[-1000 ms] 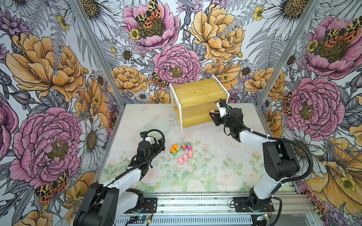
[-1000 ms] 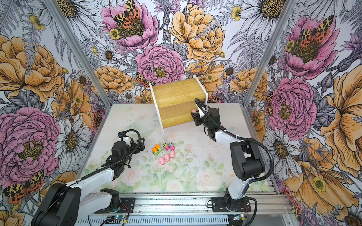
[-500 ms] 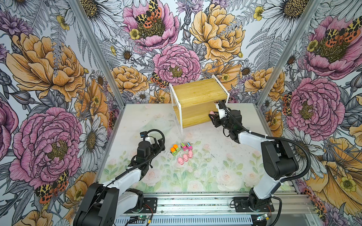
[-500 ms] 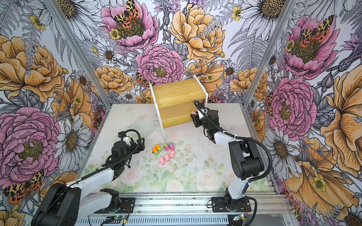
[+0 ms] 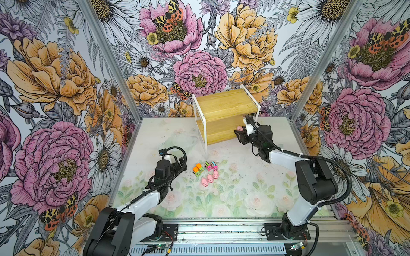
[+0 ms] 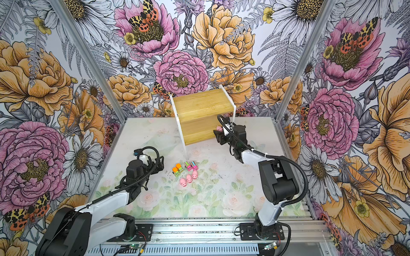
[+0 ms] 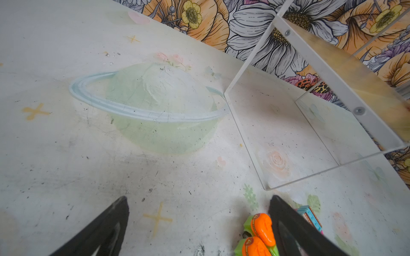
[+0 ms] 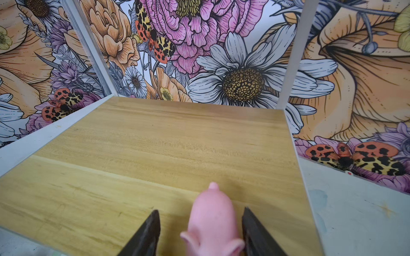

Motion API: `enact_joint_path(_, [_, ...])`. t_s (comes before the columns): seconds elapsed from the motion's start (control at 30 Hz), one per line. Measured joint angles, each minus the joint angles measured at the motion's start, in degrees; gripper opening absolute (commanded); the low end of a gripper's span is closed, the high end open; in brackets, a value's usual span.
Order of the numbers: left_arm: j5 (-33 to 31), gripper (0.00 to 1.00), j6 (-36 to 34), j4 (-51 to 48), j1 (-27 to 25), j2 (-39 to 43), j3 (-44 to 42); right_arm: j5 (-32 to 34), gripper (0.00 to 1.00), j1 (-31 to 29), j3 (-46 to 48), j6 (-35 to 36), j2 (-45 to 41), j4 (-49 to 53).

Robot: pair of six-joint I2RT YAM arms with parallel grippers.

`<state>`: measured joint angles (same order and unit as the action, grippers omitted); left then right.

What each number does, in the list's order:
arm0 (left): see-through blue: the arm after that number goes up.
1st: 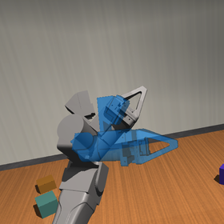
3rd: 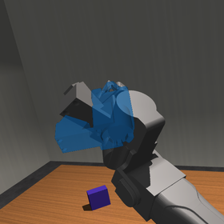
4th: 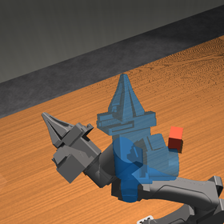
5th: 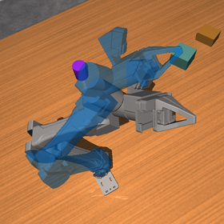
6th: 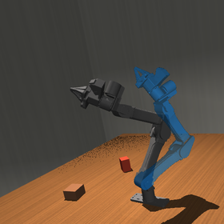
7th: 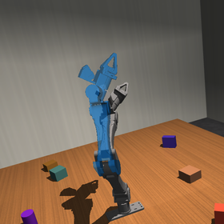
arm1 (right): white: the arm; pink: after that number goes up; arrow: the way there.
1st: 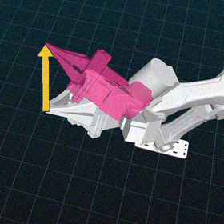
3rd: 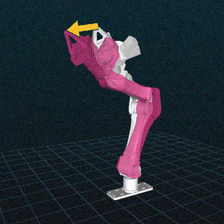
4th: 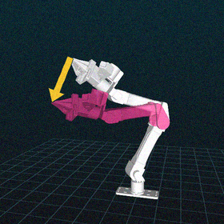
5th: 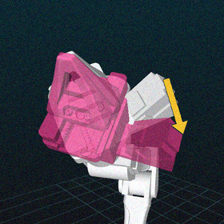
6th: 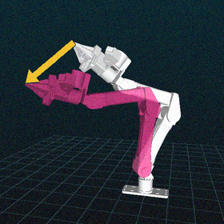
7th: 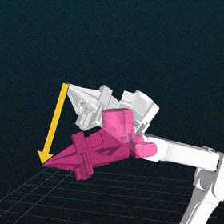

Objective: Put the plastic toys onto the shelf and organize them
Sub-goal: 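Lower the pig onto the lower wooden shelf and open the right gripper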

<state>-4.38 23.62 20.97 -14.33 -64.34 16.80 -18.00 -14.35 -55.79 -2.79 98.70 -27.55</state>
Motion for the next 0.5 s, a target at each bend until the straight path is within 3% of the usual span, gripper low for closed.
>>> enact_joint_path(0.5, [0.92,0.99,0.00,0.04,0.48,0.48,-0.04,2.60,0.81,0.09,4.39,2.23,-4.76,0.33])
